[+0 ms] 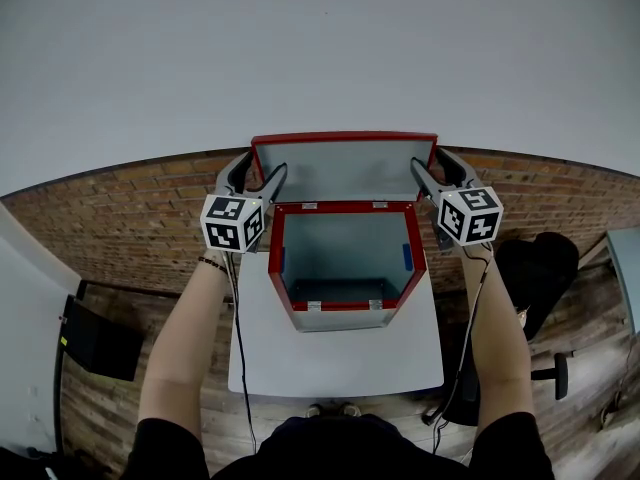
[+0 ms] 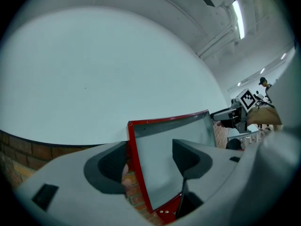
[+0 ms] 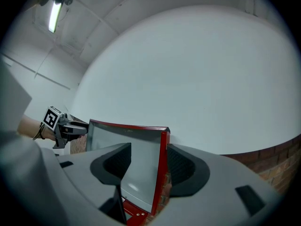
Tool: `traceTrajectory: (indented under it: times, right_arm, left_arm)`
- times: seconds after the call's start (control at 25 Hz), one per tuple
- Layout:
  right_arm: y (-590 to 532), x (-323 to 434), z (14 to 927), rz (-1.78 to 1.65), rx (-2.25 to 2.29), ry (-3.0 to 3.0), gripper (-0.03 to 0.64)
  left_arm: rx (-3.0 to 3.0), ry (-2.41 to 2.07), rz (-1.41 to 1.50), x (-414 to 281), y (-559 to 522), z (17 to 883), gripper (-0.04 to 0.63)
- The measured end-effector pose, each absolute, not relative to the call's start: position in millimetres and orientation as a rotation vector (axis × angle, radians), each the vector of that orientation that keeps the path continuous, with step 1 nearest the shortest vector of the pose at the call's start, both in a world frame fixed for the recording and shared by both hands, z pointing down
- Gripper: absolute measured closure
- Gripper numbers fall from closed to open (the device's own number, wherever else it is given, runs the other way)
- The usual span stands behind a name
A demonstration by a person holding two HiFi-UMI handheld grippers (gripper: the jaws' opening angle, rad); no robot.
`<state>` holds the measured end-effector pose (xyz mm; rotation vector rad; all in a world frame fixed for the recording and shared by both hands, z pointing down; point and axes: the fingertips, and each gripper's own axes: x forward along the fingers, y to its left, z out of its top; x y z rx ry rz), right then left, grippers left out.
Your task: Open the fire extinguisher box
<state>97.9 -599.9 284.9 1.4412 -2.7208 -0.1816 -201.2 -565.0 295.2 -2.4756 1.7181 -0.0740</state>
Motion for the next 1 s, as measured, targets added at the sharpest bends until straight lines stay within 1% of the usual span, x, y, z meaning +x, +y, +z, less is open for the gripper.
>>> traceTrajectory:
  times: [0.28, 0.48, 0.56, 0.6, 0.64, 0.68, 0.72, 0.76, 0.84, 1.0]
  right_arm:
    - [-579.1, 122.4, 282.7, -0.165, 1.509, -2.728, 0.371]
    - [-523.5, 133.6, 282.2, -0.204, 1.509, -2.792, 0.371]
    - [-497.2, 130.8, 284.9, -0.18, 1.491, -2.836, 0.374]
    - [-483.1, 129.0, 286.5, -0.162, 1.487, -2.859, 0.391]
    - [-468.7, 126.8, 288.4, -0.139, 1.484, -2.885, 0.44]
    - [-454.1, 123.7, 290.9, -0.113, 1.477, -2.911, 0.499]
    - [-439.6, 119.5, 294.3, -0.09, 1.462, -2.934, 0.536]
    - [-425.8, 114.3, 298.5, -0.076, 1.438, -2.953, 0.553]
    - [-401.1, 103.0, 308.6, -0.084, 1.376, -2.968, 0.575]
    - [-366.2, 96.9, 336.8, -0.046, 1.332, -2.949, 0.593]
  left_arm:
    - [-2.48, 1.761, -0.031, -218.9, -541.4, 293.6, 0.25]
    - [-2.631, 1.756, 0.249, -225.7, -479.9, 289.8, 0.252]
    - [-2.647, 1.717, 0.302, -220.9, -450.4, 290.3, 0.264]
    - [-2.648, 1.696, 0.315, -217.2, -435.5, 292.2, 0.282]
    - [-2.645, 1.679, 0.325, -213.4, -420.5, 295.0, 0.308]
    - [-2.638, 1.669, 0.332, -209.8, -406.0, 298.7, 0.35]
    - [-2.63, 1.664, 0.337, -206.3, -392.4, 303.2, 0.393]
    - [-2.622, 1.663, 0.341, -203.2, -380.1, 308.6, 0.439]
    - [-2.616, 1.67, 0.35, -197.7, -359.2, 321.4, 0.495]
    - [-2.642, 1.666, 0.368, -185.8, -325.8, 349.8, 0.546]
